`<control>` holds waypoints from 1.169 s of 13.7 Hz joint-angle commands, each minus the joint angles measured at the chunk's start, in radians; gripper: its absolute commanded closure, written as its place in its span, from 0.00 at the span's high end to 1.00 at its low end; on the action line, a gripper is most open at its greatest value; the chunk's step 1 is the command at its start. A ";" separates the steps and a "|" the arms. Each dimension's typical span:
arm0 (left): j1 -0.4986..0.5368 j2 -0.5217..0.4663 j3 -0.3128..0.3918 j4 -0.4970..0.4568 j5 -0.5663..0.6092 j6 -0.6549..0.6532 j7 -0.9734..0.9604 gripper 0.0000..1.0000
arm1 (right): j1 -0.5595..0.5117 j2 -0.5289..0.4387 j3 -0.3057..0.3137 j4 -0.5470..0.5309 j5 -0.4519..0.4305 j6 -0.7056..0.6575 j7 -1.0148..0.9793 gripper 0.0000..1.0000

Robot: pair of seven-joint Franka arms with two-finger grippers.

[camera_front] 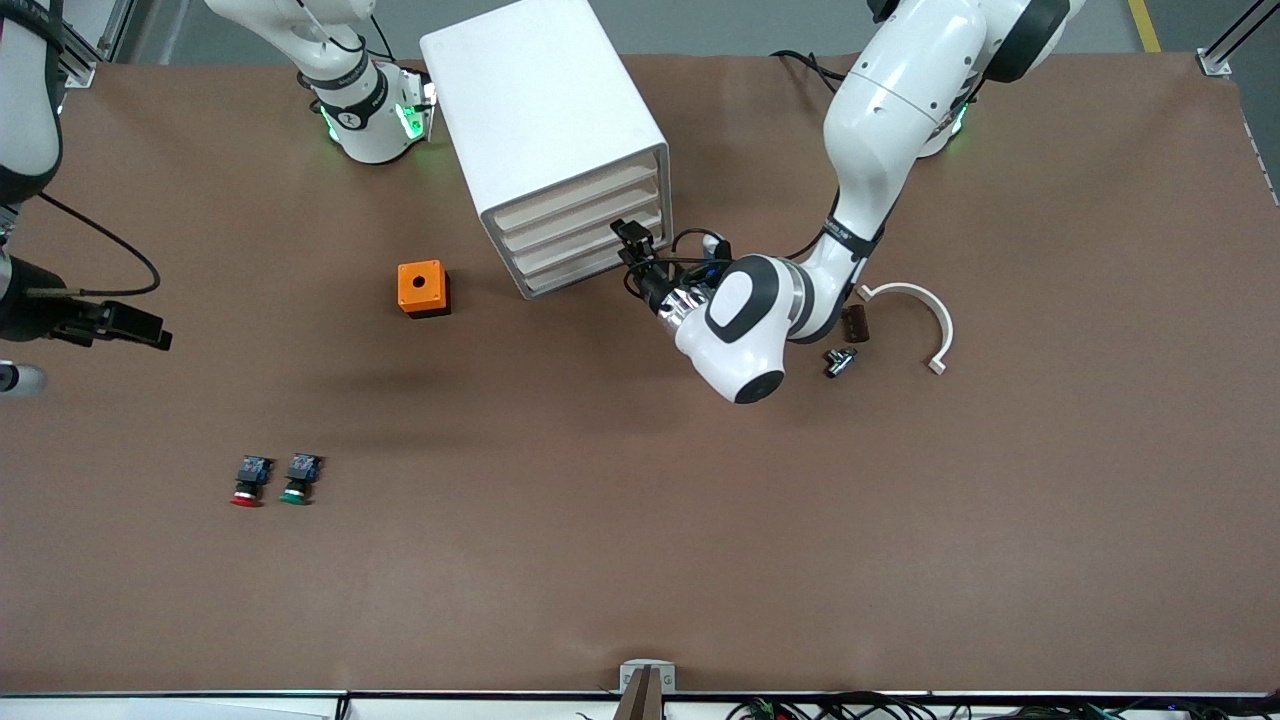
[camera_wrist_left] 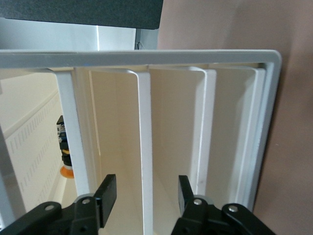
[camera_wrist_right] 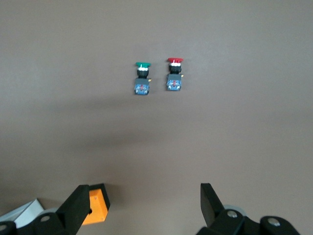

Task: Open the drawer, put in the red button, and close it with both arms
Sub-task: 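Pull the top drawer open with the left gripper while the right gripper reaches the buttons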

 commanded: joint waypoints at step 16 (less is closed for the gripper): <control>-0.051 0.024 0.044 0.037 0.005 0.011 -0.029 0.01 | -0.087 0.439 0.007 -0.027 0.012 0.554 0.043 1.00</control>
